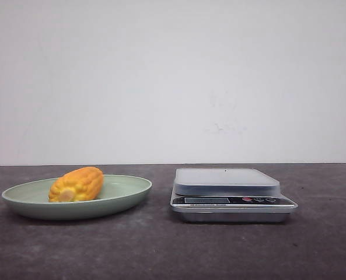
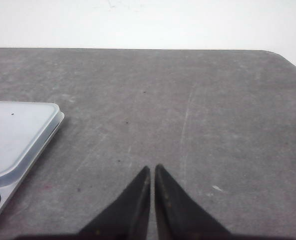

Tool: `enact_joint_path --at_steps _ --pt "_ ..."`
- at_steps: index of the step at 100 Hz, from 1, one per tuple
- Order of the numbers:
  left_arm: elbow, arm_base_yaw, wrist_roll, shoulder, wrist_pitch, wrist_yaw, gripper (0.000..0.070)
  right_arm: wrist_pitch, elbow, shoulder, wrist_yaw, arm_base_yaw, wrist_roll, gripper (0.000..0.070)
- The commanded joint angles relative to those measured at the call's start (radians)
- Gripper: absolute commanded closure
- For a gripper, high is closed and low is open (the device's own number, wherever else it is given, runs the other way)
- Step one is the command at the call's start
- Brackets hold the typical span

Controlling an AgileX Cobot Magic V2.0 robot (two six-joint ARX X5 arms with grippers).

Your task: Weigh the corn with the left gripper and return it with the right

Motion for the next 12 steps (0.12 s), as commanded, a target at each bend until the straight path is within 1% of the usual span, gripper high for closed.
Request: enact_joint_path --at_steps 1,12 --pt "-0.018 0.002 0.013 -0.001 -0.003 0.003 0.0685 0.012 -0.005 -0.001 0.000 -0.002 -0.004 0.0691" --pt "-0.018 0.002 0.013 -0.001 -0.003 0.003 0.0685 0.012 -0.005 -0.001 0.000 -0.002 -0.004 0.0691"
